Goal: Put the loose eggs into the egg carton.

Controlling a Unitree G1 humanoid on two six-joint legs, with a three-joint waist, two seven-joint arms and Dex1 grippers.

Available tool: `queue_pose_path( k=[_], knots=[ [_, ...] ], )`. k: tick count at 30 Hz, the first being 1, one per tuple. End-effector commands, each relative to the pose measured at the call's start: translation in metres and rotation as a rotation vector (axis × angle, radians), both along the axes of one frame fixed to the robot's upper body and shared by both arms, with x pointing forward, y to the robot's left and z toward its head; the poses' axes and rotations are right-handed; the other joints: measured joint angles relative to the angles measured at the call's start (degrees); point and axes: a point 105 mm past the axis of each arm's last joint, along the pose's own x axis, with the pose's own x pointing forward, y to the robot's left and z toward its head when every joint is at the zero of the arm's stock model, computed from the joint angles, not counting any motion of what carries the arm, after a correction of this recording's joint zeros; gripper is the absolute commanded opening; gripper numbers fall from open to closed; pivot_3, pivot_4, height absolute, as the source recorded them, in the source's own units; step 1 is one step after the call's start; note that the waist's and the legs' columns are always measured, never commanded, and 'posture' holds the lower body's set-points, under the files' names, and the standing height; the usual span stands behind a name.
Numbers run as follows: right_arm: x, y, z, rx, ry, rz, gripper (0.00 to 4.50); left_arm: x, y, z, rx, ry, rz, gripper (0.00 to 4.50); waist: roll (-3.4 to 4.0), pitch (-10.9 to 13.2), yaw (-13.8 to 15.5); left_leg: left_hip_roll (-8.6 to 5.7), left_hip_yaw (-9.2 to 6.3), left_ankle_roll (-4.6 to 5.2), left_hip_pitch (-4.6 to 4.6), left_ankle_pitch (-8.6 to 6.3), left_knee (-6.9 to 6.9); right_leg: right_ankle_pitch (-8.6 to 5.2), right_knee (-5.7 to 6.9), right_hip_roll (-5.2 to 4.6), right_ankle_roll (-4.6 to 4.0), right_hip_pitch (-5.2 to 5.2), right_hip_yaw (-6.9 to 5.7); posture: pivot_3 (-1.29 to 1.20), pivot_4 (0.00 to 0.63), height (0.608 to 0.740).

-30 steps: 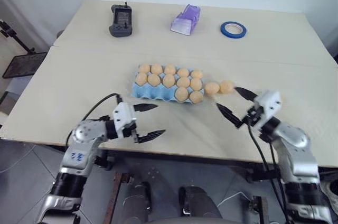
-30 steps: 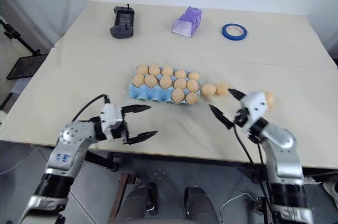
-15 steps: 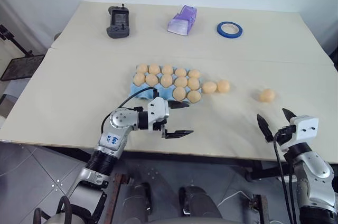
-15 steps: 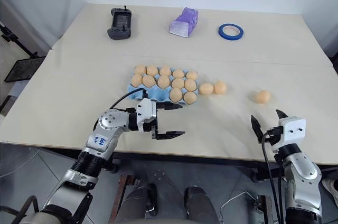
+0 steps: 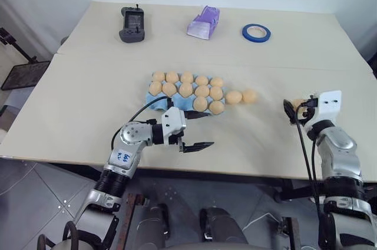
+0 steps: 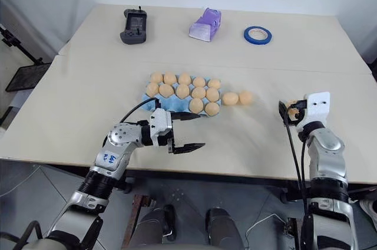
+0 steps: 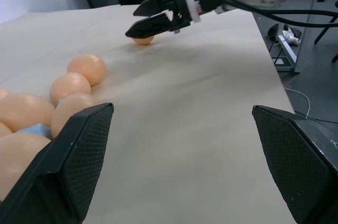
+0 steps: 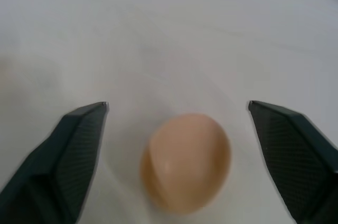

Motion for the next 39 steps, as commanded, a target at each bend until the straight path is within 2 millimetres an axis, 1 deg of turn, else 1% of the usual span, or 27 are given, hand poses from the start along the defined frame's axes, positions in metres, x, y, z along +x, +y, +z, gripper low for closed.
queue_pose_path(
  k=[1, 3, 8, 9, 12, 15, 17, 19, 20, 21, 22, 24, 27, 31, 36, 38, 39],
  knots=[
    [0.005, -0.009, -0.001, -0.001, 0.025, -0.033, 4.28, -0.003, 0.001, 0.012, -0.017, -0.058, 0.01, 4.5, 0.0, 0.0, 0.0, 0.0, -0.01, 0.0, -0.01, 0.0, 0.0, 0.0, -0.01, 0.0, 0.0, 0.0, -0.01, 0.0, 0.15, 0.74],
    [0.007, -0.007, -0.002, 0.001, 0.025, -0.013, 3.84, -0.003, 0.002, 0.013, -0.019, -0.06, 0.015, 4.5, 0.0, 0.0, 0.1, 0.0, 0.0, 0.01, -0.03, 0.0, 0.0, 0.0, -0.02, 0.0, 0.0, 0.0, 0.0, 0.0, 0.15, 0.74],
    [0.008, 0.003, 0.002, -0.001, 0.0, 0.06, 2.1, -0.002, 0.007, 0.013, -0.019, -0.061, 0.033, 4.5, 0.0, 0.0, 0.0, -0.01, 0.01, 0.03, -0.05, -0.01, 0.05, 0.01, -0.02, 0.01, 0.04, 0.0, 0.0, 0.0, 0.15, 0.74],
    [0.008, 0.01, 0.008, 0.006, -0.023, 0.102, 1.95, -0.002, 0.011, 0.013, -0.02, -0.062, 0.042, 4.5, 0.0, 0.0, 0.0, 0.0, 0.01, 0.03, -0.05, -0.01, 0.05, 0.01, -0.01, 0.02, 0.05, 0.0, 0.0, 0.0, 0.15, 0.74],
    [0.008, 0.035, 0.027, 0.003, -0.095, 0.231, 1.93, -0.003, 0.022, 0.011, -0.021, -0.061, 0.066, 4.5, 0.03, 0.0, -0.2, 0.01, 0.02, 0.03, -0.04, -0.01, 0.05, 0.02, 0.0, 0.02, 0.05, 0.0, 0.02, 0.0, 0.15, 0.74],
    [0.002, 0.087, 0.049, -0.013, -0.143, 0.461, 1.93, -0.005, 0.046, 0.006, -0.019, -0.051, 0.122, 4.5, 0.06, 0.0, -0.8, 0.1, 0.04, 0.03, -0.02, -0.01, 0.01, 0.02, 0.02, 0.11, 0.05, -0.02, 0.08, 0.0, 0.15, 0.74],
    [-0.003, 0.117, 0.059, -0.022, -0.149, 0.583, 1.93, -0.006, 0.062, 0.003, -0.012, -0.048, 0.159, 4.5, 0.06, 0.0, -1.0, 0.16, 0.02, -0.02, 0.01, 0.02, -0.04, 0.01, 0.08, 0.16, 0.05, -0.04, 0.05, 0.0, 0.15, 0.74],
    [-0.007, 0.155, 0.068, -0.027, -0.16, 0.7, 1.93, -0.007, 0.084, 0.0, -0.016, -0.041, 0.23, 4.5, 0.06, 0.0, -1.4, 0.18, -0.03, -0.05, 0.03, 0.03, -0.05, 0.01, 0.11, 0.16, 0.03, -0.04, 0.01, 0.0, 0.15, 0.74],
    [-0.008, 0.169, 0.071, -0.035, -0.161, 0.733, 1.93, -0.007, 0.093, -0.001, -0.011, -0.046, 0.264, 4.5, 0.06, 0.0, -1.5, 0.19, -0.02, -0.06, 0.05, 0.03, -0.08, 0.0, 0.12, 0.15, 0.02, -0.04, 0.03, 0.0, 0.15, 0.74],
    [-0.008, 0.178, 0.072, -0.045, -0.16, 0.75, 1.93, -0.007, 0.099, -0.001, -0.01, -0.052, 0.287, 4.5, 0.06, 0.0, -1.5, 0.18, -0.02, -0.06, 0.04, 0.02, -0.1, 0.0, 0.12, 0.13, 0.02, -0.04, 0.02, 0.0, 0.15, 0.74],
    [-0.009, 0.19, 0.073, -0.037, -0.154, 0.786, 1.93, -0.008, 0.106, -0.001, -0.009, -0.054, 0.315, 4.5, 0.06, 0.0, -1.5, 0.17, -0.02, -0.22, 0.04, -0.07, -0.11, 0.0, 0.12, 0.09, 0.01, -0.05, 0.0, 0.0, 0.15, 0.74],
    [-0.012, 0.207, 0.072, -0.031, -0.139, 0.837, 1.93, -0.009, 0.115, 0.0, -0.016, -0.052, 0.352, 4.5, 0.06, 0.0, -1.3, 0.1, -0.01, -0.31, 0.02, -0.14, -0.12, 0.0, 0.1, -0.03, 0.0, -0.05, -0.03, 0.0, 0.15, 0.74],
    [-0.013, 0.248, 0.071, -0.027, -0.127, 0.918, 1.93, -0.013, 0.135, -0.001, -0.025, -0.04, 0.428, 4.5, 0.06, 0.0, -1.1, 0.01, -0.02, -0.29, -0.06, -0.17, -0.22, 0.0, -0.03, -0.21, -0.01, -0.09, -0.1, 0.0, 0.15, 0.74],
    [-0.014, 0.292, 0.066, -0.021, -0.124, 0.991, 1.93, -0.022, 0.146, -0.002, -0.031, -0.033, 0.479, 4.5, 0.05, 0.0, -1.5, 0.0, 0.0, -0.33, -0.16, -0.15, -0.49, -0.05, -0.08, -0.24, -0.11, -0.31, -0.11, 0.0, 0.15, 0.74],
    [-0.008, 0.321, 0.05, -0.057, -0.081, 1.006, 1.93, -0.028, 0.15, -0.003, -0.039, -0.03, 0.519, 4.5, 0.05, 0.0, -1.5, 0.01, 0.01, -0.37, -0.29, -0.1, -0.64, -0.12, -0.06, -0.18, -0.23, -0.5, -0.17, 0.0, 0.15, 0.74],
    [-0.005, 0.328, 0.045, -0.063, -0.062, 1.008, 2.64, -0.03, 0.151, -0.003, -0.042, -0.028, 0.532, 4.5, 0.05, 0.0, -1.7, 0.01, 0.05, -0.37, -0.29, -0.1, -0.61, -0.11, -0.04, -0.18, -0.22, -0.5, -0.15, 0.0, 0.15, 0.74],
    [-0.003, 0.329, 0.044, -0.062, -0.059, 1.007, 2.85, -0.031, 0.151, -0.003, -0.044, -0.027, 0.538, 4.5, 0.05, 0.0, -1.7, 0.01, 0.05, -0.38, -0.28, -0.11, -0.59, -0.11, -0.04, -0.17, -0.22, -0.5, -0.14, 0.0, 0.15, 0.74]
  ],
)
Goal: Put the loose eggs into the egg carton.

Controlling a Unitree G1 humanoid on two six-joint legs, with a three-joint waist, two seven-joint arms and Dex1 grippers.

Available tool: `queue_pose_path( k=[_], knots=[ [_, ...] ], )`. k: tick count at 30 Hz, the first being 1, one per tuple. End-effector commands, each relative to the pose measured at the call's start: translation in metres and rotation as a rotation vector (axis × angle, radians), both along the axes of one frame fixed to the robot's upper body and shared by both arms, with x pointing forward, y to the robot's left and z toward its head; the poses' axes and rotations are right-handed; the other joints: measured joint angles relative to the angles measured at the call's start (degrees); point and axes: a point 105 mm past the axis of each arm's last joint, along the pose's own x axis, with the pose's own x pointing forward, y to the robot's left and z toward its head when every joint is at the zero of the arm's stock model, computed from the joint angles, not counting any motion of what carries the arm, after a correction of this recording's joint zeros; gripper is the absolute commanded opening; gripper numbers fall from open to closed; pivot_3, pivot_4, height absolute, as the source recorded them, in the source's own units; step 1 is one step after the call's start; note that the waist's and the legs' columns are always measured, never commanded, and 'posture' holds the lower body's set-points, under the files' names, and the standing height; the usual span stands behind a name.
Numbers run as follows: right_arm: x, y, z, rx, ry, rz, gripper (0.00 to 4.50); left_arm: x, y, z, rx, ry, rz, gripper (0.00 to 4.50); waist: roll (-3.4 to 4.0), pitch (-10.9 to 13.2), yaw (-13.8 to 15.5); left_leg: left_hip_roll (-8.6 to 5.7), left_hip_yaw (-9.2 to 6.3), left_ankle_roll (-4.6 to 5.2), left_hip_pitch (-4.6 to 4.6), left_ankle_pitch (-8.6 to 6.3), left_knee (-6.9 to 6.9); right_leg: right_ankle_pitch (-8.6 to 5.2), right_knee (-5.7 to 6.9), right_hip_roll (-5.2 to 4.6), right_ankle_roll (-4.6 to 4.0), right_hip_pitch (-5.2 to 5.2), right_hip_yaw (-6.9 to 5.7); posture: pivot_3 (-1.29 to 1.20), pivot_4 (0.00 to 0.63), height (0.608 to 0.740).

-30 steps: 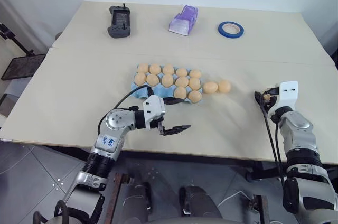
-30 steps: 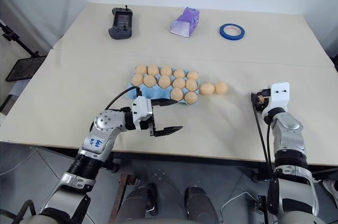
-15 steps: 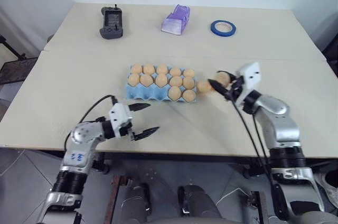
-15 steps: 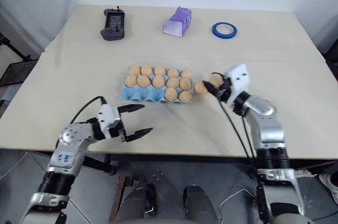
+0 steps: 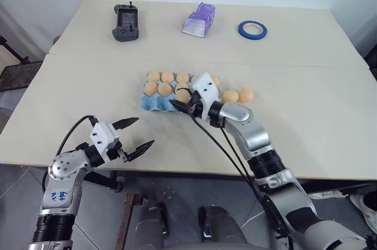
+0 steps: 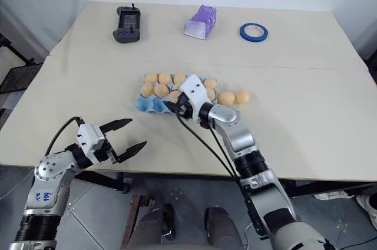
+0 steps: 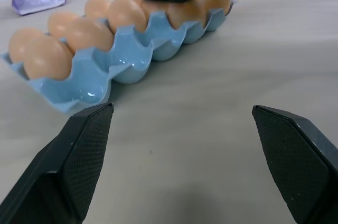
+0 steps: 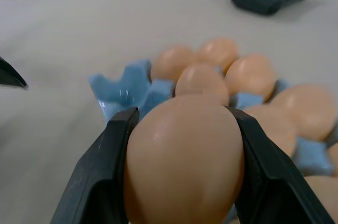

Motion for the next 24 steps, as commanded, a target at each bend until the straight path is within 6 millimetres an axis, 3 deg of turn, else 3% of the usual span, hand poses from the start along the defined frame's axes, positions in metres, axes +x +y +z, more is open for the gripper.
queue_pose_path(
  k=[1, 4, 5, 7, 10, 14, 21, 24],
  knots=[
    [0.004, 0.008, 0.009, 0.006, -0.046, 0.002, 3.19, -0.004, 0.002, 0.014, -0.015, -0.053, 0.021, 4.5, 0.0, 0.0, 0.0, 0.0, 0.0, 0.0, 0.0, 0.0, 0.01, 0.0, 0.02, 0.0, 0.01, 0.0, 0.0, 0.0, 0.15, 0.74],
    [0.007, 0.007, 0.01, 0.001, -0.066, -0.007, 4.29, -0.006, 0.002, 0.013, -0.015, -0.049, 0.027, 4.5, -0.01, 0.0, 0.0, 0.0, -0.01, -0.03, 0.06, 0.02, 0.02, 0.01, 0.06, 0.0, 0.01, 0.04, -0.01, 0.0, 0.15, 0.74],
    [0.007, 0.006, 0.013, 0.009, -0.073, -0.007, 4.44, -0.007, 0.001, 0.013, -0.014, -0.048, 0.026, 4.5, -0.01, 0.0, 0.0, 0.0, -0.01, -0.03, 0.06, 0.02, 0.01, 0.01, 0.06, 0.0, 0.01, 0.04, -0.01, 0.0, 0.15, 0.74],
    [0.006, 0.003, 0.019, 0.022, -0.085, 0.001, 4.44, -0.007, 0.0, 0.013, -0.015, -0.047, 0.025, 4.5, -0.01, 0.0, 0.0, 0.01, -0.01, -0.03, 0.05, 0.02, -0.01, 0.01, 0.06, -0.01, 0.01, 0.02, -0.01, 0.0, 0.15, 0.74],
    [-0.015, -0.006, 0.038, 0.081, -0.129, 0.092, 4.44, -0.007, -0.007, 0.015, -0.012, -0.048, -0.005, 4.5, -0.01, 0.0, 0.1, 0.01, -0.02, -0.04, 0.01, 0.01, -0.06, 0.01, 0.02, -0.01, 0.01, -0.01, -0.01, 0.0, 0.15, 0.74],
    [-0.035, -0.026, 0.043, 0.095, -0.173, 0.135, 4.44, -0.006, -0.019, 0.014, -0.017, -0.041, -0.043, 4.5, -0.01, 0.0, 0.1, 0.0, -0.02, -0.04, -0.01, 0.0, -0.14, 0.01, -0.09, -0.02, 0.01, 0.0, -0.02, 0.0, 0.15, 0.74],
    [-0.051, -0.118, 0.04, 0.141, -0.257, -0.081, 4.44, -0.001, -0.05, 0.017, -0.035, -0.024, -0.156, 4.5, -0.03, 0.0, 1.0, -0.02, 0.0, -0.03, 0.03, 0.0, -0.05, 0.01, -0.12, -0.01, 0.02, 0.08, 0.01, 0.0, 0.15, 0.74],
    [-0.057, -0.149, 0.037, 0.135, -0.28, -0.187, 4.44, 0.001, -0.059, 0.021, -0.048, -0.032, -0.175, 4.5, -0.03, 0.0, 1.3, 0.0, 0.02, -0.02, 0.07, 0.0, -0.04, 0.01, -0.12, 0.03, 0.02, 0.09, 0.05, 0.0, 0.15, 0.74]
  ],
)
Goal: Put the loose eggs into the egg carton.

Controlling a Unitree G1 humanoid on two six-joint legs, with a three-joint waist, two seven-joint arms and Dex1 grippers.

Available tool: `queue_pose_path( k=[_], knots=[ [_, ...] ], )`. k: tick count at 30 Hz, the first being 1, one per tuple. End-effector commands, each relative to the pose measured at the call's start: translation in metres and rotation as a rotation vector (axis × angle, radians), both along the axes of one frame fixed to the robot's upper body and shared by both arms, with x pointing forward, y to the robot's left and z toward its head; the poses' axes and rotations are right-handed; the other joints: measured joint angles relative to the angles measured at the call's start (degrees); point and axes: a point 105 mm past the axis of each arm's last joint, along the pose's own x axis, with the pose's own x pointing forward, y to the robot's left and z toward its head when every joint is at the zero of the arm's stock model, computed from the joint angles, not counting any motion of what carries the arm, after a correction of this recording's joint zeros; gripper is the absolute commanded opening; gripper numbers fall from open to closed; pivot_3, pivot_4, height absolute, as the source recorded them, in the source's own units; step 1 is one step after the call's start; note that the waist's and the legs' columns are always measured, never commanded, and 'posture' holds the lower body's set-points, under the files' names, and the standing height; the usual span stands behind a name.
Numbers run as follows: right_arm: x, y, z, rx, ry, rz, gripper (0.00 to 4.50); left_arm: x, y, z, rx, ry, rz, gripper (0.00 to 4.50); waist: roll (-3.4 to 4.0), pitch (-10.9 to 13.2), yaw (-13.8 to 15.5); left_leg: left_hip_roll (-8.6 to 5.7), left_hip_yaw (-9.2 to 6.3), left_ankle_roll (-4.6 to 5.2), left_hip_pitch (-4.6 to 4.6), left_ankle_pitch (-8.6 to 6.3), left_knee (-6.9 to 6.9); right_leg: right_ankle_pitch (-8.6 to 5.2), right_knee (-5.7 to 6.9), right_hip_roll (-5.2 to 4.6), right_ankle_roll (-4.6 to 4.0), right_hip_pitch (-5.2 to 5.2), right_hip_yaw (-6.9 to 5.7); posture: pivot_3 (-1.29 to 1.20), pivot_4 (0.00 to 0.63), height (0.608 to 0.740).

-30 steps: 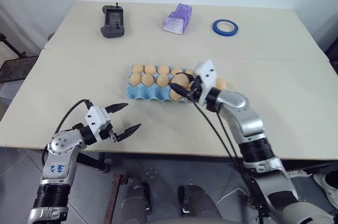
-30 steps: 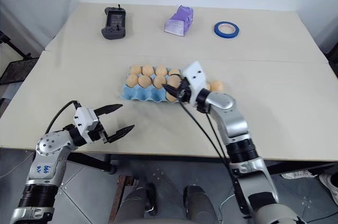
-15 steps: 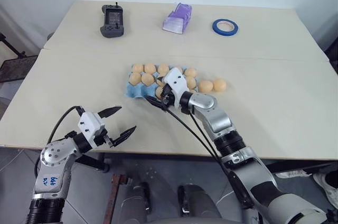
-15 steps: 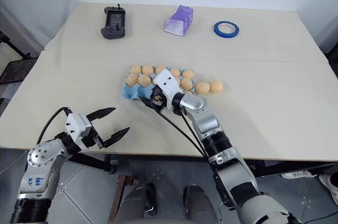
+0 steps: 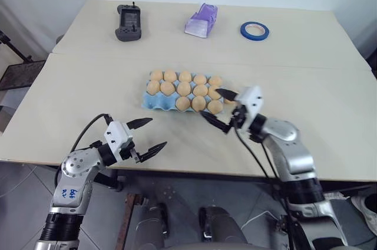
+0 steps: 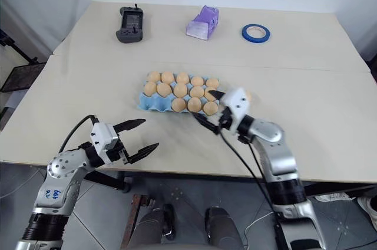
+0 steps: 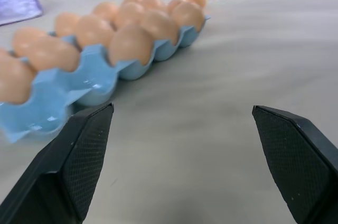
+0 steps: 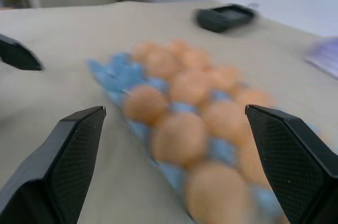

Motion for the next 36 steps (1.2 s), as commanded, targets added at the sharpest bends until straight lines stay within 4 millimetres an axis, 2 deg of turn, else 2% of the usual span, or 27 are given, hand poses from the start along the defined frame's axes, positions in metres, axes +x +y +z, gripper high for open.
queue_pose_path(
  k=[1, 4, 7, 10, 13, 20, 24, 32, 36],
  knots=[
    [-0.012, -0.038, 0.017, 0.022, -0.114, -0.13, 4.44, -0.001, -0.017, 0.013, -0.021, -0.042, -0.056, 4.5, 0.0, 0.0, 0.2, 0.01, -0.01, 0.0, 0.0, 0.0, 0.01, 0.0, 0.0, 0.03, 0.0, 0.0, 0.0, 0.0, 0.15, 0.74],
    [-0.02, -0.09, -0.005, -0.003, -0.086, -0.329, 4.44, -0.001, -0.03, 0.012, -0.018, -0.033, -0.107, 4.5, 0.0, 0.0, 0.6, 0.01, -0.04, 0.01, 0.05, 0.01, 0.01, -0.01, -0.01, 0.09, 0.0, 0.06, -0.01, 0.0, 0.15, 0.74],
    [-0.023, -0.112, -0.02, -0.002, -0.06, -0.419, 4.44, 0.001, -0.036, 0.01, 0.001, -0.032, -0.134, 4.5, 0.0, 0.0, 0.4, 0.0, -0.05, 0.06, 0.06, 0.01, 0.1, 0.01, -0.08, 0.1, 0.03, 0.16, 0.0, 0.0, 0.15, 0.74],
    [-0.023, -0.122, -0.026, 0.005, -0.065, -0.465, 4.44, 0.004, -0.038, 0.012, -0.003, -0.035, -0.137, 4.5, -0.01, 0.0, 0.0, 0.01, 0.04, 0.06, 0.29, -0.01, 0.15, 0.06, -0.08, 0.12, 0.11, 0.33, 0.09, 0.0, 0.15, 0.74],
    [-0.021, -0.123, -0.028, 0.035, -0.058, -0.483, 4.44, 0.006, -0.038, 0.014, -0.012, -0.03, -0.145, 4.5, -0.01, 0.0, 0.1, 0.01, 0.05, 0.06, 0.61, -0.01, 0.14, 0.06, -0.07, 0.13, 0.1, 0.56, 0.19, 0.0, 0.15, 0.74],
    [-0.013, -0.118, -0.042, 0.017, 0.011, -0.484, 4.44, 0.005, -0.038, 0.014, -0.018, -0.008, -0.147, 4.5, -0.01, 0.0, 0.4, 0.0, 0.05, 0.06, 0.6, -0.02, 0.06, 0.06, -0.09, 0.1, 0.09, 0.57, 0.19, 0.0, 0.15, 0.74],
    [-0.002, -0.11, -0.036, 0.017, 0.011, -0.472, 4.44, 0.005, -0.037, 0.015, -0.024, -0.023, -0.138, 4.5, -0.01, 0.0, 0.2, 0.01, 0.05, 0.06, 0.61, -0.02, 0.06, 0.06, -0.08, 0.11, 0.09, 0.56, 0.19, 0.0, 0.15, 0.74],
    [0.039, -0.09, -0.019, 0.009, 0.064, -0.43, 4.44, 0.003, -0.035, 0.016, -0.025, -0.03, -0.116, 4.5, -0.01, 0.0, 0.3, 0.0, 0.08, 0.05, 0.61, -0.02, 0.05, 0.05, -0.06, 0.1, 0.09, 0.52, 0.21, 0.0, 0.15, 0.74],
    [0.062, -0.091, -0.018, -0.022, 0.084, -0.481, 4.44, 0.002, -0.035, 0.017, -0.032, -0.033, -0.108, 4.5, -0.01, 0.0, 0.3, 0.0, 0.1, 0.06, 0.59, -0.01, 0.04, 0.05, -0.06, 0.1, 0.08, 0.5, 0.21, 0.0, 0.15, 0.74]
  ],
)
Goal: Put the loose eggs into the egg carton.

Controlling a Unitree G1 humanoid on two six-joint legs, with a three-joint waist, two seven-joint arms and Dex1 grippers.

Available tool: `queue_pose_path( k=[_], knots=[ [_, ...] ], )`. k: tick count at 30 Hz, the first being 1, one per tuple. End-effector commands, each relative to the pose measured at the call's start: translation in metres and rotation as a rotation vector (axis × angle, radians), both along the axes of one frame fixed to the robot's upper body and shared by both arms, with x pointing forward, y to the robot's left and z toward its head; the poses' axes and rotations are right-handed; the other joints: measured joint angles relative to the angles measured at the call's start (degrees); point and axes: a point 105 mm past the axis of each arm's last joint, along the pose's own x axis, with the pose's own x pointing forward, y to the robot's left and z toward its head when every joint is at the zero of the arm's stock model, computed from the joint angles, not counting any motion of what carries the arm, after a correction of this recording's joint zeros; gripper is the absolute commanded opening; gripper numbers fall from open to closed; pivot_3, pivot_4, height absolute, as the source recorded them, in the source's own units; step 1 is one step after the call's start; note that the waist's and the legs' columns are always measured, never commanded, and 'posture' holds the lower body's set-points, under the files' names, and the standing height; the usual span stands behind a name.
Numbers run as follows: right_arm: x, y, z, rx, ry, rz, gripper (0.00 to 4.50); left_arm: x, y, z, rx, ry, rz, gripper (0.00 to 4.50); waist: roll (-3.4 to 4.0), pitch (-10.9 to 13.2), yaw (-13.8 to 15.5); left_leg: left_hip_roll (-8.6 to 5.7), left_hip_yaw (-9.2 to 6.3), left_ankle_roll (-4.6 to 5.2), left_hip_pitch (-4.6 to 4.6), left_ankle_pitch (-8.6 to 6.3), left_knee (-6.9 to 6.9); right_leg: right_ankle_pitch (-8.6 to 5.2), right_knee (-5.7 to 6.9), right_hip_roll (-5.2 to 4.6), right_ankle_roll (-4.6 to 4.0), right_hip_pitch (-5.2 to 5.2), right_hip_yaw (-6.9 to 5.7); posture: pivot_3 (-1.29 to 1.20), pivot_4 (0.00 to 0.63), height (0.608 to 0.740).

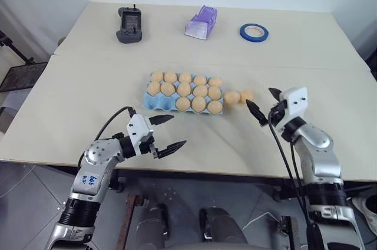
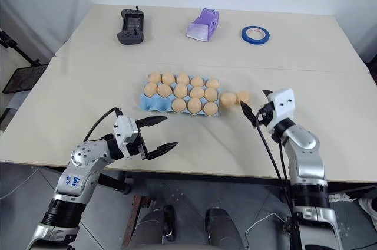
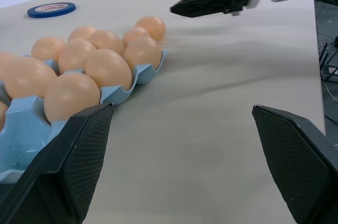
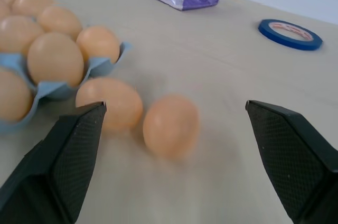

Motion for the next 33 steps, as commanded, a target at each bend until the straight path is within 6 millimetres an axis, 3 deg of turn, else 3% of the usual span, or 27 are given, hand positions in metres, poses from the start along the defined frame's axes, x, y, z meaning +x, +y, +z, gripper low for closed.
queue_pose_path(
  k=[1, 7, 17, 20, 26, 28, 33],
  knots=[
    [0.019, -0.008, 0.004, -0.015, 0.008, -0.078, 4.44, -0.004, 0.0, 0.012, -0.014, -0.049, 0.0, 4.5, 0.0, 0.0, 0.0, 0.0, 0.02, 0.0, -0.02, 0.0, 0.0, 0.0, 0.0, 0.0, 0.0, -0.02, 0.02, 0.0, 0.15, 0.74],
    [0.044, -0.005, 0.0, 0.013, 0.057, -0.107, 4.44, -0.005, 0.005, 0.013, -0.005, -0.064, 0.026, 4.5, 0.0, 0.0, -0.2, 0.0, 0.06, 0.02, -0.01, 0.01, 0.0, 0.0, 0.0, 0.0, 0.0, -0.05, 0.04, 0.0, 0.15, 0.74],
    [0.051, 0.013, -0.018, 0.012, 0.144, -0.024, 4.44, -0.006, 0.01, 0.015, -0.008, -0.076, 0.061, 4.5, 0.01, 0.0, -0.3, 0.0, 0.09, 0.14, -0.02, 0.08, -0.01, 0.0, 0.01, 0.01, 0.0, -0.05, 0.06, 0.0, 0.15, 0.74],
    [0.053, 0.013, -0.017, 0.017, 0.132, -0.028, 3.83, -0.006, 0.011, 0.015, -0.007, -0.077, 0.062, 4.5, 0.01, 0.0, -0.3, 0.01, 0.09, 0.11, -0.02, 0.07, -0.01, 0.0, 0.02, 0.01, 0.0, -0.06, 0.06, 0.0, 0.15, 0.74],
    [0.051, 0.015, -0.016, 0.031, 0.119, -0.011, 1.83, -0.005, 0.012, 0.016, -0.005, -0.08, 0.068, 4.5, 0.01, 0.0, -0.3, 0.01, 0.1, 0.09, -0.02, 0.05, -0.02, 0.0, 0.02, 0.01, 0.0, -0.07, 0.07, 0.0, 0.15, 0.74],
    [0.05, 0.014, -0.015, 0.022, 0.113, -0.012, 1.61, -0.006, 0.012, 0.016, -0.005, -0.08, 0.071, 4.5, 0.01, 0.0, -0.3, 0.01, 0.1, 0.03, -0.02, 0.02, -0.01, 0.0, 0.02, 0.01, 0.0, -0.07, 0.06, 0.0, 0.15, 0.74],
    [0.048, 0.016, 0.004, 0.008, 0.042, 0.025, 1.61, -0.008, 0.015, 0.013, -0.009, -0.07, 0.088, 4.5, 0.02, 0.0, -0.4, 0.01, 0.11, 0.03, -0.02, 0.01, -0.04, 0.0, 0.02, 0.01, 0.0, -0.08, 0.08, 0.0, 0.15, 0.74]
  ],
)
